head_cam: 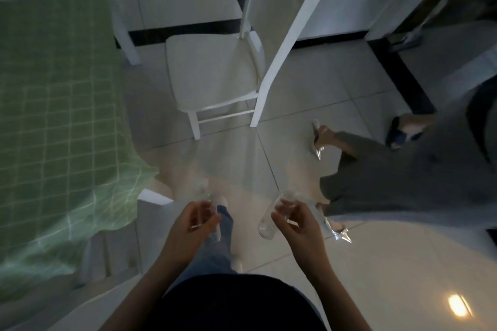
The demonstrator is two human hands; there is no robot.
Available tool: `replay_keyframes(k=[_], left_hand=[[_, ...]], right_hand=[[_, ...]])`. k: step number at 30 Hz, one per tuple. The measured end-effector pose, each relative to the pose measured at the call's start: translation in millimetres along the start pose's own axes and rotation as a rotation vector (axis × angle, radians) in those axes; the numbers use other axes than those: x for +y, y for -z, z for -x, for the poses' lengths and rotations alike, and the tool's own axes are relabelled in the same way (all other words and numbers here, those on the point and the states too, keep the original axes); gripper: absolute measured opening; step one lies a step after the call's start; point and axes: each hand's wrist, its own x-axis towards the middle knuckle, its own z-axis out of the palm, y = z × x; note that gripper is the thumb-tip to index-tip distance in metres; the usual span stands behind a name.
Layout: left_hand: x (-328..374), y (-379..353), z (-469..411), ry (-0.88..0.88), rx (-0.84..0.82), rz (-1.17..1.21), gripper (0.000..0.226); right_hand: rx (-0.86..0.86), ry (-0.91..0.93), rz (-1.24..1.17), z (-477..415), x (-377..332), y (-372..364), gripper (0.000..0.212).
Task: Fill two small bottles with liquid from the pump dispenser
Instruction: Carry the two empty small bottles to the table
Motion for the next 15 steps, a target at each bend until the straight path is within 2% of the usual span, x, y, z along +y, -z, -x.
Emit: replay_keyframes(k=[5, 10, 15], left_hand=[[47, 3, -84, -0.039, 0.022, 0.026, 0.023], [89, 27, -150, -0.094, 0.076, -0.047, 0.021], [109, 40, -193, -0.063, 0.193, -0.026, 0.022]], right_hand=[[0.007, 0.018, -0.051, -83, -46, -13, 0.018], [-0.085, 0.064, -0.072, -157, -98, -41, 0.024], [-0.179, 0.11, -0.028, -224, -133, -61, 0.024]])
